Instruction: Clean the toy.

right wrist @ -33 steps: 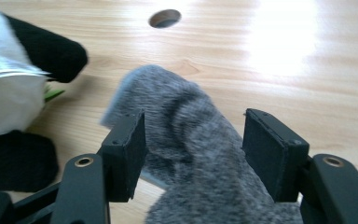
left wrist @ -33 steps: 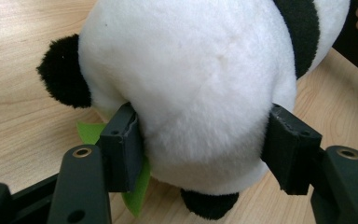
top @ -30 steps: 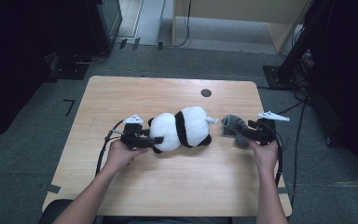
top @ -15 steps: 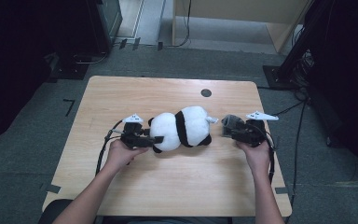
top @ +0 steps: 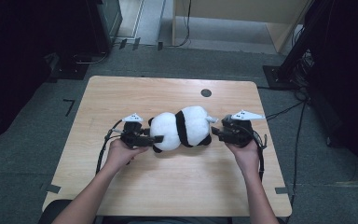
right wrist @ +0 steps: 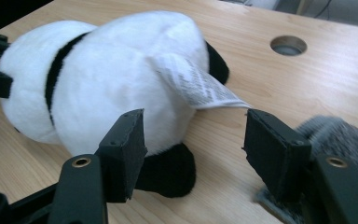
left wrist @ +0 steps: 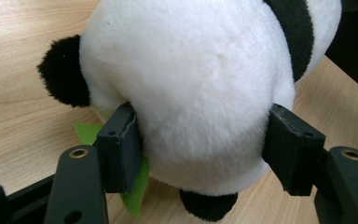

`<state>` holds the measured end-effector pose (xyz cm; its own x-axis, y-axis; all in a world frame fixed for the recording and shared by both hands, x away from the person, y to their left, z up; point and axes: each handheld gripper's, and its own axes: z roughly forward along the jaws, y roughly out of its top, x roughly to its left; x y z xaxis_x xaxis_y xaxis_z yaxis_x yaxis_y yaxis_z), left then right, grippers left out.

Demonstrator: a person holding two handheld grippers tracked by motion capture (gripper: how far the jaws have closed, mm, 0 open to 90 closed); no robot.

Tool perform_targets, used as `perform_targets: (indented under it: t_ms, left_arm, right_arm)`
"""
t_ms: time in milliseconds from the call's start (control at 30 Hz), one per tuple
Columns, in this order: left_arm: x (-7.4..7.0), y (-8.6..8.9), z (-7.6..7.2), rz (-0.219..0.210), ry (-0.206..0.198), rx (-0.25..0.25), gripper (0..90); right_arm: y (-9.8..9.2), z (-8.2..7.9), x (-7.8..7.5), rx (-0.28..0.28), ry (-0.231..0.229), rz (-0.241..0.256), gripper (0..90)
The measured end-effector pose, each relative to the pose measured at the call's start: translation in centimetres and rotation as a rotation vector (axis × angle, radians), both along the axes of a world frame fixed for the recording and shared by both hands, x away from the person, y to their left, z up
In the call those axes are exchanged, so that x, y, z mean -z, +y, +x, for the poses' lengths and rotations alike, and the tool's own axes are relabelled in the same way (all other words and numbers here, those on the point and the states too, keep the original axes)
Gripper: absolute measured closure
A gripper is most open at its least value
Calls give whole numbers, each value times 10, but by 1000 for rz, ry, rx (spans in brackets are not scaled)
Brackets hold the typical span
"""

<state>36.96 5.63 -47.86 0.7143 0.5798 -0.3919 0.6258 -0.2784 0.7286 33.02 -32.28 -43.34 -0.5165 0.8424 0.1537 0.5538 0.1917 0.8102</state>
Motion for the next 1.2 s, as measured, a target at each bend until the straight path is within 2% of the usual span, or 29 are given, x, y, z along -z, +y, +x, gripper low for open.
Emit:
perform_targets:
  t_ms: [233, 367, 500, 667, 767, 867, 933, 1067, 1133, 1200]
  left_arm:
    - [-1, -1, 0, -1, 4, -5, 347]
    - [-2, -1, -1, 2, 6, -6, 347]
    - [-3, -3, -2, 0, 11, -9, 347]
    - [-4, -4, -4, 1, 16, -11, 345]
    - [-4, -5, -4, -7, 25, -17, 343]
    - [-4, -5, -4, -14, 33, -23, 340]
    - [-3, -5, -4, -14, 30, -24, 337]
    - [-3, -6, -4, -21, 31, -29, 326]
    - [-2, -7, -4, -25, 32, -33, 321]
    - [-2, -6, -3, -37, 35, -36, 319]
  right_arm:
    - [18, 0, -2, -50, -21, 16, 329]
    - [28, 2, 1, -92, -22, 13, 252]
    - [36, 8, 8, -107, -20, 43, 128]
    - [47, 15, 19, -103, 9, 17, 17]
    - [51, 19, 25, -93, 11, 6, 7]
    - [51, 26, 31, -86, 28, 41, 5]
    - [49, 29, 36, -104, 44, 80, 1]
    - [50, 33, 42, -125, 44, 84, 8]
    - [53, 33, 44, -125, 30, 67, 53]
    - [52, 33, 46, -122, 26, 78, 151]
